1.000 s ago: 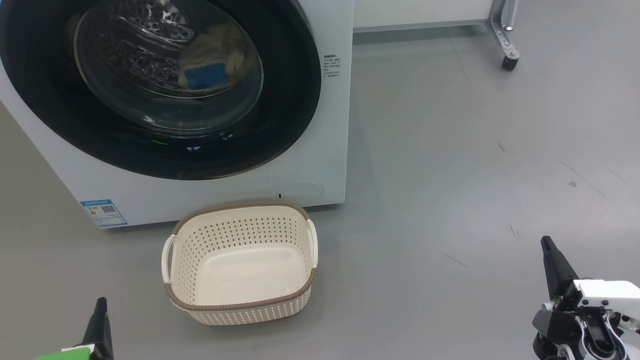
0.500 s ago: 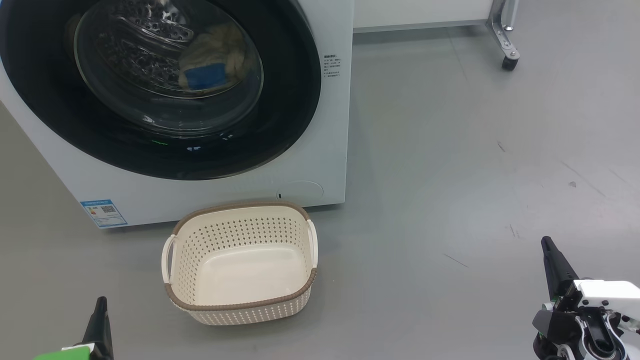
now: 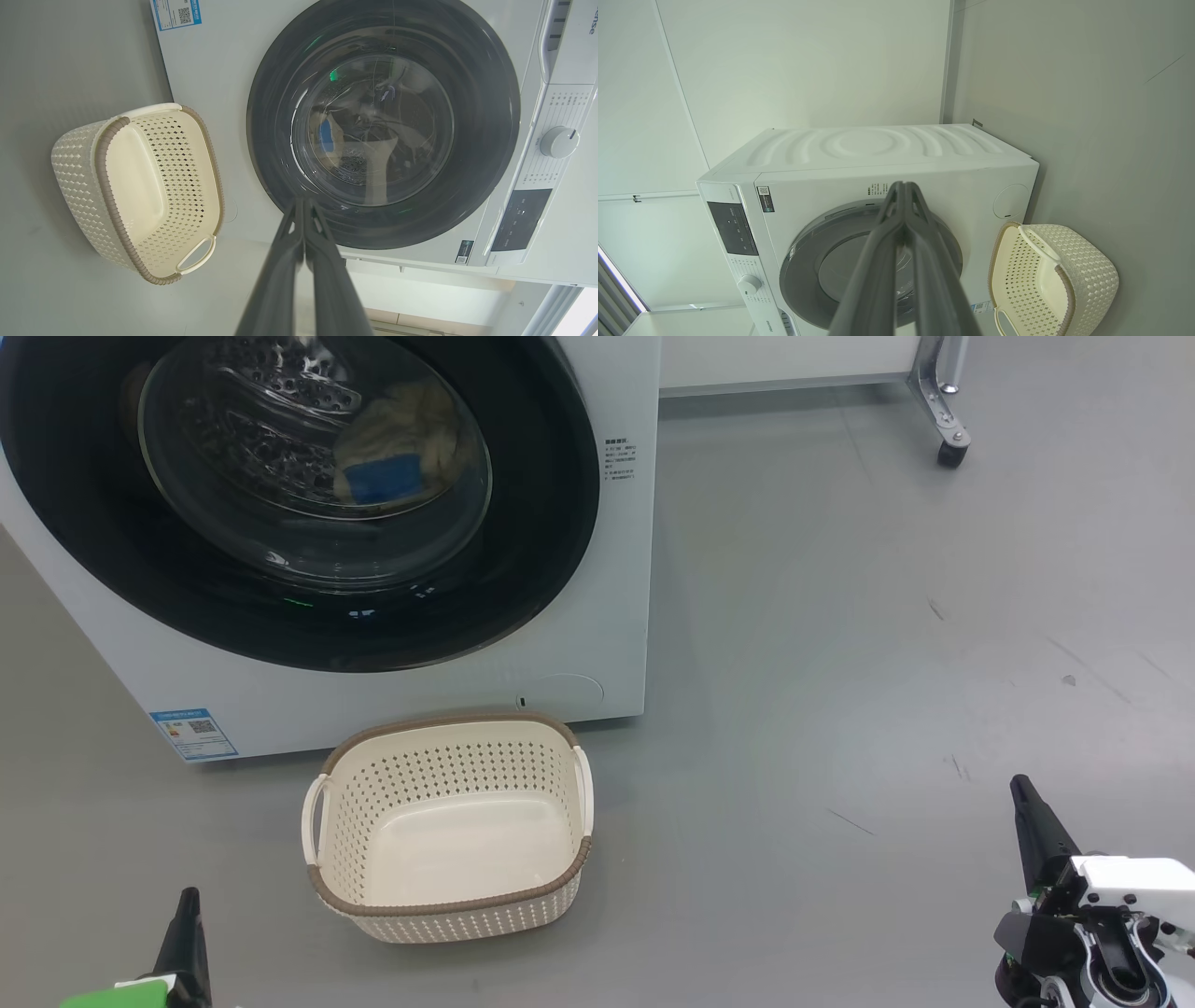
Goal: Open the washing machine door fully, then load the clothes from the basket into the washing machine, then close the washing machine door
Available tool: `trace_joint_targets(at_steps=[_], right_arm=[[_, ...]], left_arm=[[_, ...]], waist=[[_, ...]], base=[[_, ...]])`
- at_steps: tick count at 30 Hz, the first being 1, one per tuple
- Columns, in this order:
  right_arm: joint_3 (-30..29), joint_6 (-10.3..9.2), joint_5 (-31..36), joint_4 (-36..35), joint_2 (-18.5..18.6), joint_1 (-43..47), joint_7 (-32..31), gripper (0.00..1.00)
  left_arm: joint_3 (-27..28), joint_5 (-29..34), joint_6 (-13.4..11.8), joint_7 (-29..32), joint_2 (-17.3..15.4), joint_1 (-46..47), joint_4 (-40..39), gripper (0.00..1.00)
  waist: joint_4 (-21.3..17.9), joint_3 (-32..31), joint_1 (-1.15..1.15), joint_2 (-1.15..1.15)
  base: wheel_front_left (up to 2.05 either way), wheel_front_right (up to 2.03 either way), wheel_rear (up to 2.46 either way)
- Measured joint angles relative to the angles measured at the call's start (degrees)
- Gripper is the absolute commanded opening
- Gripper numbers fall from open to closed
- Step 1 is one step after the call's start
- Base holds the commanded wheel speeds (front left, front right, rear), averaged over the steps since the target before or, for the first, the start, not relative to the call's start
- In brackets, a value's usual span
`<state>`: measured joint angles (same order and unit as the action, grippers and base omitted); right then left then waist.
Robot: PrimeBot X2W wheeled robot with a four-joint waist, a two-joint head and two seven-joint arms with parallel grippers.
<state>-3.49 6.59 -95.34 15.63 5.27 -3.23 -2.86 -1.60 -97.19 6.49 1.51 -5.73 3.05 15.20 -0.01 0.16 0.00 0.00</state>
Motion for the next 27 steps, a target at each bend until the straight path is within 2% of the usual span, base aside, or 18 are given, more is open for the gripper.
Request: trace_joint_targets(at_steps=[27], right_arm=[[-0.2, 0.01, 0.0, 0.3, -0.1, -0.3, 0.0, 0.00]], left_arm=[[0.3, 0.0, 0.2, 0.1, 0.0, 0.2, 0.2, 0.00]], waist=[[0.0, 0.0, 0.00, 0.00]], base=[[0.00, 0.00, 0.00]])
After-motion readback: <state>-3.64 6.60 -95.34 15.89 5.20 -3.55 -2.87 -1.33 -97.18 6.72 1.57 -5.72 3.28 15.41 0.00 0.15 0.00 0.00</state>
